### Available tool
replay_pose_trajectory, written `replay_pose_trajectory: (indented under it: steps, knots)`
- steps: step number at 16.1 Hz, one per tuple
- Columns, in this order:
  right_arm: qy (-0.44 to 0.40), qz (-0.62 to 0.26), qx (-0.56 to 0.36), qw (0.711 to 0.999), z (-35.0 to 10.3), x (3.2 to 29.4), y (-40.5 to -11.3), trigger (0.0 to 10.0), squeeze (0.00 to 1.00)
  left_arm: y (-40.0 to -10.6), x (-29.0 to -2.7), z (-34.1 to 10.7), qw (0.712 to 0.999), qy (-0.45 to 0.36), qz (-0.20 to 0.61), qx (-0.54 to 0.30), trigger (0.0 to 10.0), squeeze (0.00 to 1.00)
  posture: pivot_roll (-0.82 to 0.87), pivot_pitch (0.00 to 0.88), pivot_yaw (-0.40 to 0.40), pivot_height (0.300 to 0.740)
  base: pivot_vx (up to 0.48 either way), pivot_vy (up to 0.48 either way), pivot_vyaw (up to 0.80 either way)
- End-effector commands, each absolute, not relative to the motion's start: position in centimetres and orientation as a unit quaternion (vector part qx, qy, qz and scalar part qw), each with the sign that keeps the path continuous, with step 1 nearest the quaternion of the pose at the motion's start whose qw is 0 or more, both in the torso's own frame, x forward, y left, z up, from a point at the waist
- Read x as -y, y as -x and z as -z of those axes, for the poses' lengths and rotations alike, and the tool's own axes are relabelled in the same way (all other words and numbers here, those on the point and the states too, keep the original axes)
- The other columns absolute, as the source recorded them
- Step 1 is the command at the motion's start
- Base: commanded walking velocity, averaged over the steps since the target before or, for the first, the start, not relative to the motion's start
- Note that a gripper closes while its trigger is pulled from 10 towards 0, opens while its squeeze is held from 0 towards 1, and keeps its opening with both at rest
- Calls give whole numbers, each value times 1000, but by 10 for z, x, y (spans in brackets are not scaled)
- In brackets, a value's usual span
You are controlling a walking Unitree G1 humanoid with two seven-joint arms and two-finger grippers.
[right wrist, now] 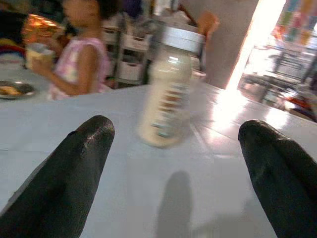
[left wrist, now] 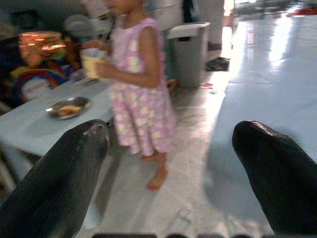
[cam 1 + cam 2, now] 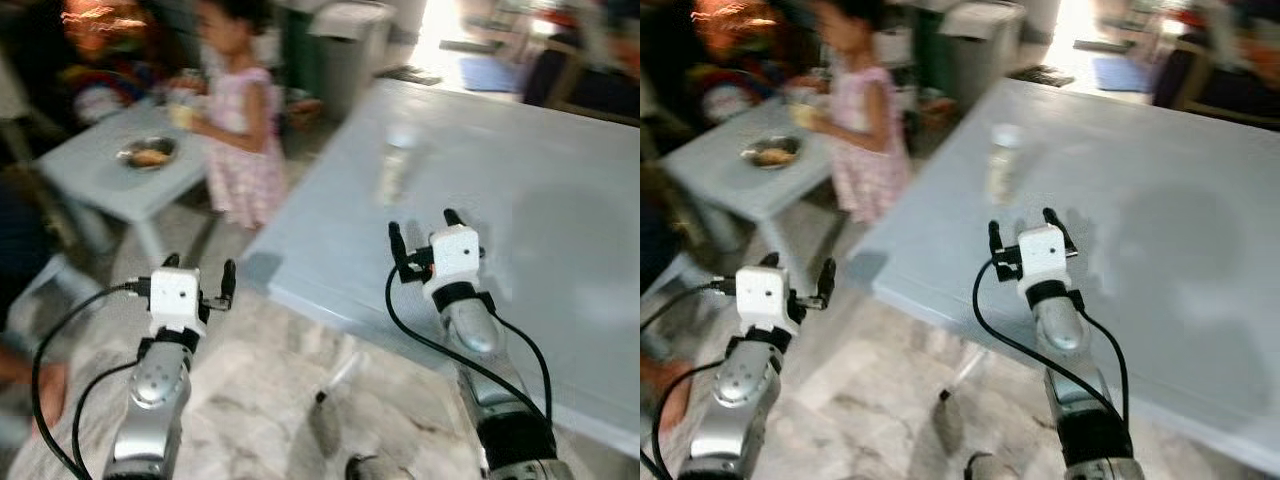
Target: Restocking fridge
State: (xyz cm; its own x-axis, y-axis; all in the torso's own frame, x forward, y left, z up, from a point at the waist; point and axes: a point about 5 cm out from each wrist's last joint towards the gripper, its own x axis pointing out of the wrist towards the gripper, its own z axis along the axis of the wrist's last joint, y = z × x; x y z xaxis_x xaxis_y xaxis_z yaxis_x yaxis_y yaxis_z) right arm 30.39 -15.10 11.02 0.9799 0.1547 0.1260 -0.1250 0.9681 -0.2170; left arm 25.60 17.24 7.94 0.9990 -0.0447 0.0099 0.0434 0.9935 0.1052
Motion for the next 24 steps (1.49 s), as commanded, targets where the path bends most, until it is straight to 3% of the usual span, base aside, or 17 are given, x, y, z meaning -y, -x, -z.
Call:
replay_pose_trajectory:
  steps: [1, 7, 24]
  knots:
    - [93, -64, 76, 991, -115, 152, -308, 10000, 0, -256, -174, -79, 998, -57, 19, 4, 10000, 0, -38, 27, 49, 740, 0, 0, -800]
    - [-4, -40, 69, 997, -119, 153, -304, 10000, 0, -254, -178, -81, 999, -46, -2, 1, 10000, 0, -68, 58, 52, 740, 0, 0, -180]
    - [4, -62, 74, 995, -125, 147, -300, 10000, 0, -258, -181, -86, 999, -48, -3, 10, 10000, 0, -99, 87, 41, 740, 0, 0, -40]
